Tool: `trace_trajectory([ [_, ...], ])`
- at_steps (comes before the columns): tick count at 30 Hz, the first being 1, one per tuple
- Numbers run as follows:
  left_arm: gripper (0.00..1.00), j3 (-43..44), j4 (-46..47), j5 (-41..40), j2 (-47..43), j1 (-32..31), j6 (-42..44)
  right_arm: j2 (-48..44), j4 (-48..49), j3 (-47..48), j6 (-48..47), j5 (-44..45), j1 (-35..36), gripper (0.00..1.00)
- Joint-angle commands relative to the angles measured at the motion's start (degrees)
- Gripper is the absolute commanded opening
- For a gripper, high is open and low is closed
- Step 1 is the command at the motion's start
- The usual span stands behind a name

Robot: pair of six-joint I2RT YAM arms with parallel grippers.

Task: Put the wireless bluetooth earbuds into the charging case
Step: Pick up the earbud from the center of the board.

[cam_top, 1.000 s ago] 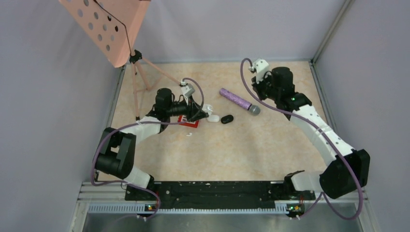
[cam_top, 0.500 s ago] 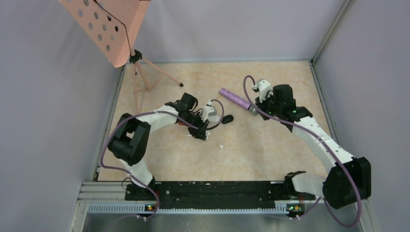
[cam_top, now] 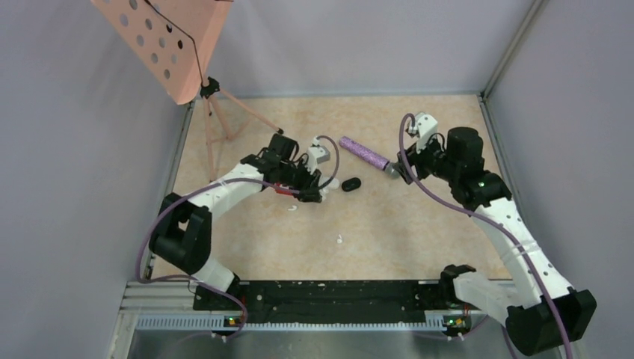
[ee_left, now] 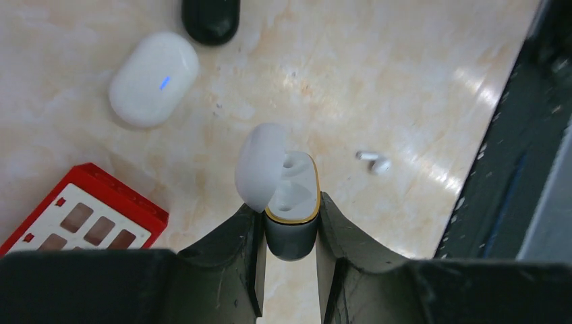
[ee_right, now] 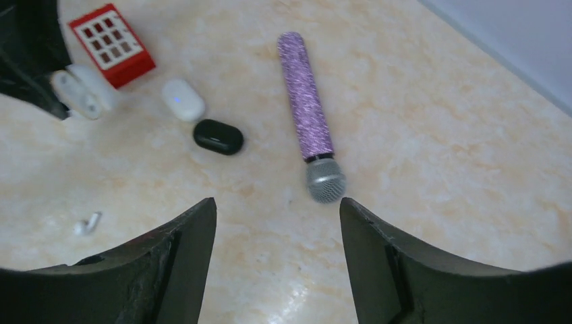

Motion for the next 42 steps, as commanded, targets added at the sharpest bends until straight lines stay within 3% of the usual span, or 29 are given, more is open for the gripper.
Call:
trace_trajectory([
  [1, 0.0, 0.85, 8.76, 13.65, -0.64, 6.01, -14.99, 5.16, 2.96, -0.68, 9.14, -18.15, -0.4, 0.65],
  [3, 0.0, 2.19, 12.62, 17.35, 0.38, 7.79, -18.38, 8.28, 4.91, -1.1, 11.09, -26.63, -0.28, 0.64],
  [6, 0.0, 5.62, 18.11, 19.97, 1.07, 9.39, -22.63, 13.31, 8.65, 1.86, 15.95, -31.89, 0.09, 0.63],
  [8, 0.0, 5.62, 26.24, 24.48, -0.28, 9.95, -27.26, 15.67, 7.2, 5.06, 11.68, -33.49, 0.69, 0.6],
  [11, 0.03, 2.42, 35.43, 27.25, -5.6, 10.37, -25.78, 16.96, 4.11, 7.16, 2.31, -28.67, 2.87, 0.6],
  [14, 0.01, -4.51, 46.5, 25.93, -11.44, 10.71, -26.25, 19.47, 3.66, 6.56, 5.29, -23.59, 3.69, 0.59],
  [17, 0.0, -2.55, 41.39, 27.88, -11.51, 11.09, -24.44, 23.86, 0.71, 5.97, 11.32, -18.66, 6.23, 0.56],
  [22, 0.0, -1.63, 44.46, 25.66, -10.46, 14.3, -32.58, 27.99, 2.15, 0.77, 18.25, -15.38, 13.54, 0.58],
  [27, 0.0, -6.18, 49.31, 10.81, -12.41, 17.69, -41.58, 29.42, 0.63, -2.28, 19.82, -12.86, 21.84, 0.65],
  [30, 0.0, -8.8, 52.05, 9.83, -14.39, 18.79, -42.55, 30.02, 0.45, -2.26, 24.27, -9.48, 23.76, 0.79],
  [32, 0.0, -9.93, 52.3, 8.3, -15.28, 19.41, -43.26, 30.57, 1.02, -2.1, 26.59, -6.55, 25.48, 0.83],
  [38, 0.0, -12.89, 52.59, 3.89, -17.99, 20.38, -45.81, 32.29, 3.41, -1.9, 28.74, 4.37, 33.19, 0.89],
  [42, 0.0, -14.6, 53.83, 3.66, -19.63, 20.38, -46.37, 34.68, 4.42, -0.9, 31.51, 9.81, 34.48, 0.89],
])
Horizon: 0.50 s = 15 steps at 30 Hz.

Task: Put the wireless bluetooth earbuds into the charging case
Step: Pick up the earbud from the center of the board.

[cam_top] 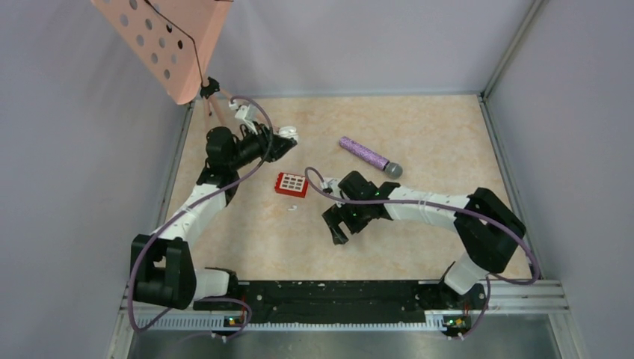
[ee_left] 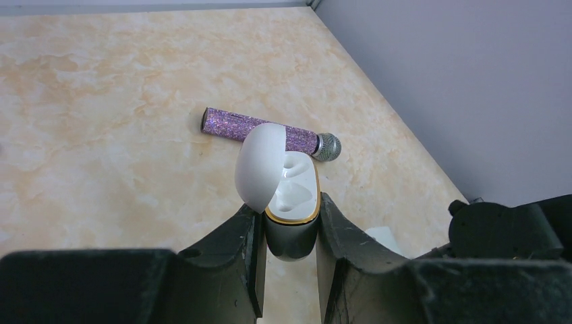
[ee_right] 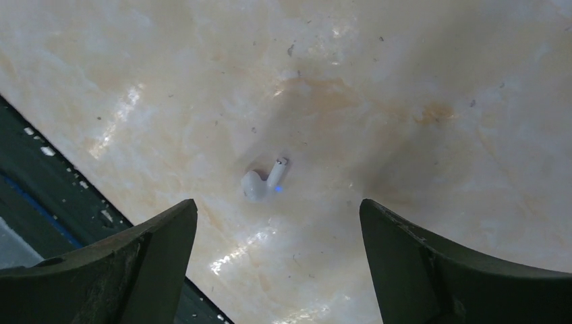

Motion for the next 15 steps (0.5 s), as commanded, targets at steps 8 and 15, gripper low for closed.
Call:
trace_trajectory([
  [8, 0.0, -3.82, 6.28, -1.94, -5.43, 0.34, -0.01, 4.12, 3.4, 1.24, -0.9, 11.75, 4.3, 0.85],
  [15, 0.0, -3.51, 7.22, -1.67, -4.9, 0.51, 0.17, 1.6, 1.94, -1.44, -6.6, 15.24, 4.64, 0.84],
])
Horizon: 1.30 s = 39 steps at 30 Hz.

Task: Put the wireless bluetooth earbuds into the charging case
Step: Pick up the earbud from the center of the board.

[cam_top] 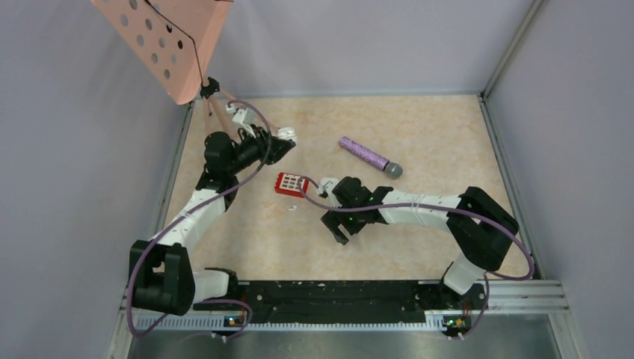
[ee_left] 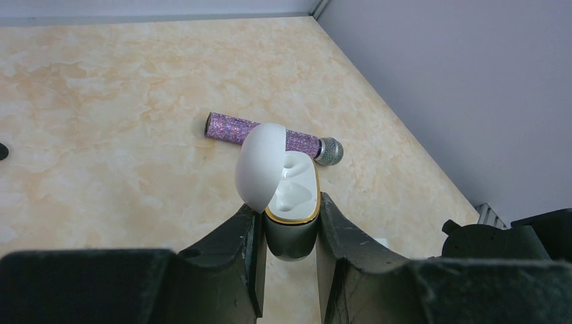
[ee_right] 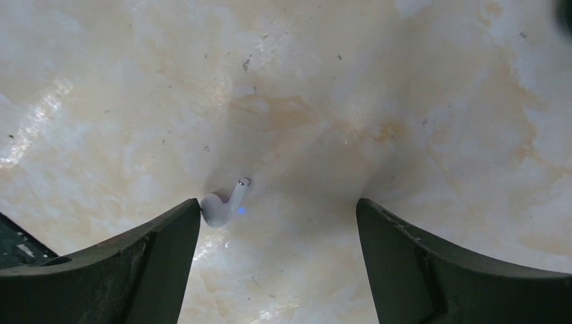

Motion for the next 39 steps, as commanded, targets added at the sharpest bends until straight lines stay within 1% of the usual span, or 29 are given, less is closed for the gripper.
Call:
trace_trajectory([
  [1, 0.0, 0.03, 4.57, 0.07, -1.67, 0.34, 0.78, -2.11, -0.97, -1.71, -5.12, 4.46, 0.49, 0.84],
  [4, 0.0, 0.41, 4.78, 0.17, -1.18, 0.34, 0.83, -3.41, -2.16, -2.67, -5.63, 6.56, 0.45, 0.84],
  [6, 0.0, 0.73, 4.64, 0.0, -0.98, 0.34, 0.87, -4.35, -2.26, -3.29, -7.83, 8.62, 0.39, 0.84],
  [10, 0.0, 1.05, 4.28, 0.56, -0.71, 0.34, 0.85, -5.53, -2.59, -3.27, -10.04, 9.9, -0.32, 0.84],
  [12, 0.0, 1.23, 3.91, 0.66, -0.6, 0.34, 0.96, -6.11, -3.02, -3.33, -11.19, 11.35, -1.24, 0.84],
  [14, 0.0, 1.3, 3.13, 0.44, -0.4, 0.34, 1.11, -6.38, -3.65, -3.17, -10.71, 11.83, -3.63, 0.83],
  [16, 0.0, 1.32, 2.94, 0.43, -0.17, 0.34, 1.05, -6.73, -4.48, -2.65, -9.19, 8.36, -6.72, 0.8],
  [18, 0.0, 1.41, 2.71, 0.62, -0.09, 0.34, 0.96, -7.55, -5.21, -2.29, -8.77, 0.26, -8.96, 0.76],
  [19, 0.0, 1.43, 2.42, 0.8, -0.08, 0.34, 1.1, -7.9, -5.55, -2.28, -9.44, -4.75, -9.23, 0.7],
  [21, 0.0, 1.31, 1.87, 1.38, -0.13, 0.34, 1.51, -8.82, -5.77, -2.59, -13.14, -16.1, -9.27, 0.53],
  [22, 0.0, 1.12, 1.81, 1.78, -0.23, 0.34, 1.63, -9.34, -5.73, -2.86, -14.65, -19.47, -9.27, 0.49],
  [24, 0.0, 0.6, 1.81, 2.45, -0.37, 0.36, 1.46, -10.57, -3.36, -3.89, -14.91, -23.55, -9.28, 0.48],
  [26, 0.0, 0.37, 1.64, 2.99, -0.5, 0.42, 1.32, -10.72, -1.59, -4.36, -13.37, -26.75, -9.27, 0.49],
  [28, 0.0, 0.25, 1.17, 3.02, -0.6, 0.5, 1.08, -10.14, -0.3, -4.39, -11.12, -27.31, -9.27, 0.51],
  [30, 0.0, 0.29, 0.78, 2.77, -0.68, 0.83, 0.7, -9.42, 0.61, -4.5, -9.81, -25.24, -9.27, 0.53],
  [32, 0.0, 0.2, 0.56, 2.07, -0.95, 1.1, 0.21, -8.31, 0.91, -4.24, -9.8, -22.84, -9.27, 0.53],
  [37, 0.0, -0.44, 0.57, 0.73, -1.66, 1.6, -0.18, -5.69, 1.92, -3.14, -10.1, -21.56, -9.27, 0.44],
  [39, 0.0, -0.73, 0.57, 0.53, -1.82, 1.8, -0.26, -4.79, 2.14, -2.86, -10.12, -20.58, -9.27, 0.42],
])
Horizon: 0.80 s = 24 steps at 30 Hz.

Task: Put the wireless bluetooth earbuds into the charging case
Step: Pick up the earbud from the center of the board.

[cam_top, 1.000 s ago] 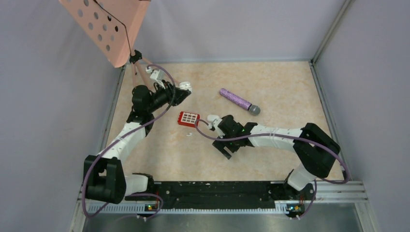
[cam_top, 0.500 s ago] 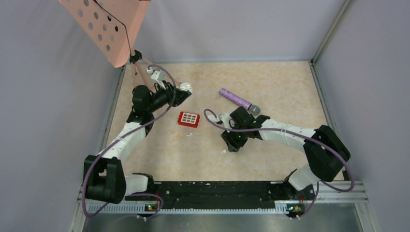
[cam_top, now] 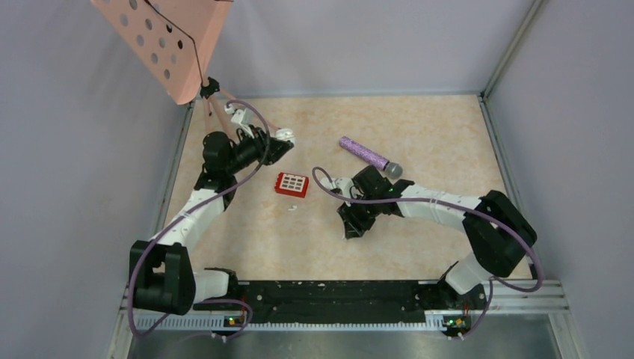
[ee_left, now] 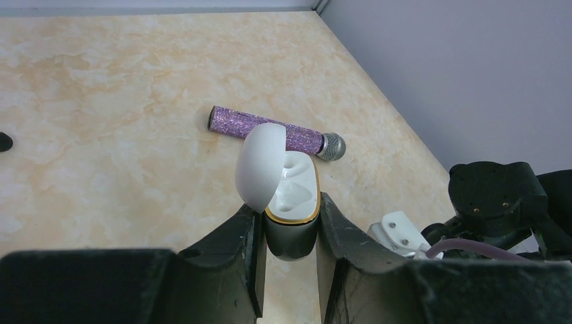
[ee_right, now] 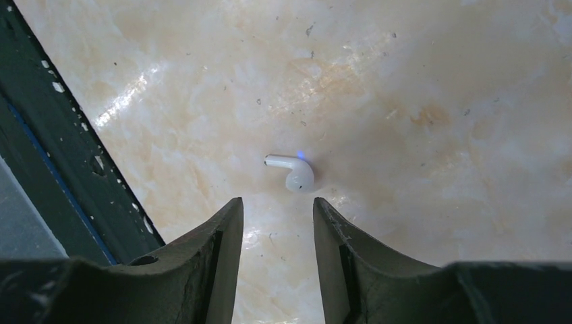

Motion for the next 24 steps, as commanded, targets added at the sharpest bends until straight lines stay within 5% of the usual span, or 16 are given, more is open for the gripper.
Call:
trace_trajectory([
  [1, 0.0, -0.81, 1.26, -0.79, -1.99, 0.67, -0.62, 1.94, 2.48, 1.35, 0.23, 1.5, 0.21, 0.42],
  [24, 0.0, -2.05, 1.33, -2.29, -2.58, 2.29, -0.03, 6.79, 3.72, 3.4, 0.08, 4.31, 1.67, 0.34],
])
